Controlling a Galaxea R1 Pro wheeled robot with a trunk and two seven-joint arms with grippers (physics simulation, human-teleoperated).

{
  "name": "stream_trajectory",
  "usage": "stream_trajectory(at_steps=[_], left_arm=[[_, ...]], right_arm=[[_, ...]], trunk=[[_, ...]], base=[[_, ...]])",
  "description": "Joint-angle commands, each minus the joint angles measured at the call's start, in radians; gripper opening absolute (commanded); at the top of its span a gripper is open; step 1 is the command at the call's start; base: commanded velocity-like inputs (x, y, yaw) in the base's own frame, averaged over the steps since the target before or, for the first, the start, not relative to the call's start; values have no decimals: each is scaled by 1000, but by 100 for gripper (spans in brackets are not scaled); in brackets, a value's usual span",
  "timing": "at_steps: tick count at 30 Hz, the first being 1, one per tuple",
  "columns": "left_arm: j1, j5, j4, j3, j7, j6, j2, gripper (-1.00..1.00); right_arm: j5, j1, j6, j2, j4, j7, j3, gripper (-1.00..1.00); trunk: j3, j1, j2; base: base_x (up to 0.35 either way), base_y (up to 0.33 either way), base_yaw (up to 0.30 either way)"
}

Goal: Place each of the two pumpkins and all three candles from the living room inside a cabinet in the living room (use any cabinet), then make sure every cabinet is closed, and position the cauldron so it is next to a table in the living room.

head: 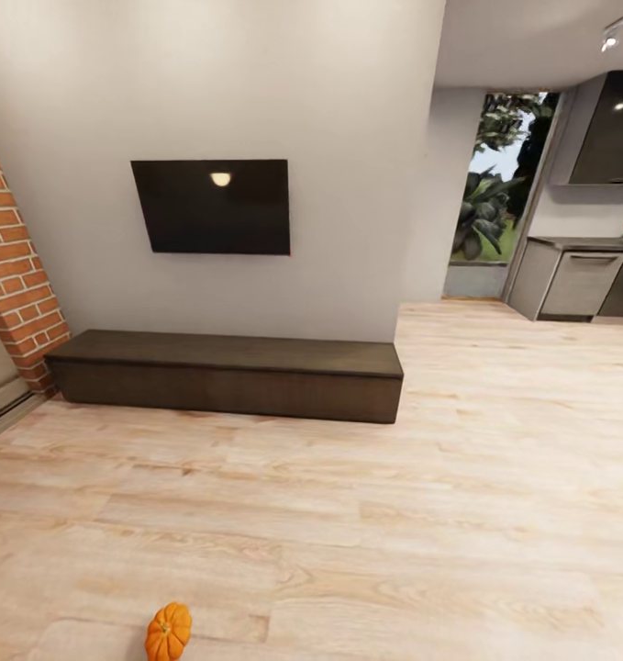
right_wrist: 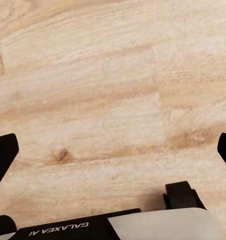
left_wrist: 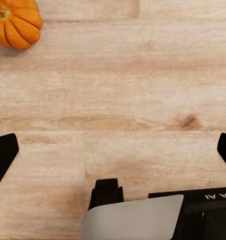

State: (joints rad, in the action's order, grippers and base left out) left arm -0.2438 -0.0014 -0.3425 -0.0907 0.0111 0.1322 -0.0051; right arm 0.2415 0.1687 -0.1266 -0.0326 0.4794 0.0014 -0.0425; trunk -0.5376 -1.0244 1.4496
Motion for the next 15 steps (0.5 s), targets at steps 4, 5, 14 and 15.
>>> stream_trajectory(at_steps=[4, 5, 14, 15], left_arm=[[0, 0, -1, -4, 1, 6, 1, 100], [0, 0, -1, -4, 1, 6, 1, 100], [0, 0, -2, -5, 1, 3, 1, 100], [0, 0, -2, -5, 1, 3, 1, 100]], right_arm=[[5, 0, -5, -1, 2, 0, -5, 100], [5, 0, -5, -1, 2, 0, -5, 100], [5, 0, -6, 0, 2, 0, -7, 100], [5, 0, -6, 0, 2, 0, -7, 100]], trunk=[[-1, -1, 0], [-1, -1, 0], [-1, -1, 0], [-1, -1, 0]], base=[[330, 0, 0], [330, 0, 0], [330, 0, 0], [330, 0, 0]])
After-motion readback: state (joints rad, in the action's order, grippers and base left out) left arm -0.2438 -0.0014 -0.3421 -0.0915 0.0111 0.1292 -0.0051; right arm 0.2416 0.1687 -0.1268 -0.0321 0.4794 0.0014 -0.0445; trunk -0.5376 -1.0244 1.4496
